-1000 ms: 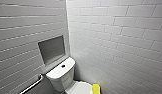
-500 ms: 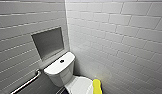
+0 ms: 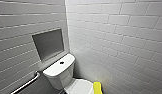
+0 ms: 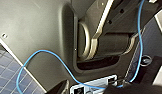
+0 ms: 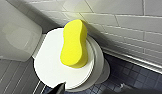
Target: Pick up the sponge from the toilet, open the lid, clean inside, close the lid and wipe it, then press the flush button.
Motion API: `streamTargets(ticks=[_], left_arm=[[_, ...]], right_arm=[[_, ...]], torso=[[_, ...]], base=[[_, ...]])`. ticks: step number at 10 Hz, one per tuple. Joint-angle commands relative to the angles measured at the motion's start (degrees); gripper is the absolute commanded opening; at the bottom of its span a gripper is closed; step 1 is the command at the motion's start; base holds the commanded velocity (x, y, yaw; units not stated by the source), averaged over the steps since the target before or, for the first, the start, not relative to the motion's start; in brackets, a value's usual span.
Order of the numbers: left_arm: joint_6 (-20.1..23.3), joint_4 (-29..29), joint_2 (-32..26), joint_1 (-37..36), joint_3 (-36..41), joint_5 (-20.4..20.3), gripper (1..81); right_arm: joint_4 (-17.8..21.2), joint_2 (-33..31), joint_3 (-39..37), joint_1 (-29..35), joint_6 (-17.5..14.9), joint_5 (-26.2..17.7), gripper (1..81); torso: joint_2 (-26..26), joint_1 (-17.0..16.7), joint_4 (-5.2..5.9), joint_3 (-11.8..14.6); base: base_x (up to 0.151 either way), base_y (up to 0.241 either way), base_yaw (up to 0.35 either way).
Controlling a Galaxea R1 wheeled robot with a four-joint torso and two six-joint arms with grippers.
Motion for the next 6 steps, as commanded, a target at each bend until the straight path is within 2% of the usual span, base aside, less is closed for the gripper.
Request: streamTargets(ticks=[1,2,3,6], left_arm=[[0.4,0.6,-14.6,0.4,26.6,1.9,81.1],[0.4,0.6,-18.2,0.4,32.5,1.8,81.1],[0.4,0.5,-20.2,0.4,35.4,1.7,81.1],[0.4,0.5,-21.7,0.0,38.0,1.0,81.1]], right_arm=[[0.0,-2.2,0.1,6.4,0.0,-1.8,81.1],[0.2,-2.2,-0.2,6.5,0.0,-1.8,81.1],[0.2,-2.1,-0.2,6.6,0.0,-1.8,81.1],[0.2,-1.3,-0.3,8.6,0.0,-3.3,81.1]], torso=[[-5.5,3.5,0.00,0.0],[-7.6,4.8,0.00,0.0],[-4.0,2.5,0.00,0.0],[-6.6,4.1,0.00,0.0]], base=[[0.000,0.000,0.000],[0.000,0.000,0.000],[0.000,0.000,0.000],[0.000,0.000,0.000]])
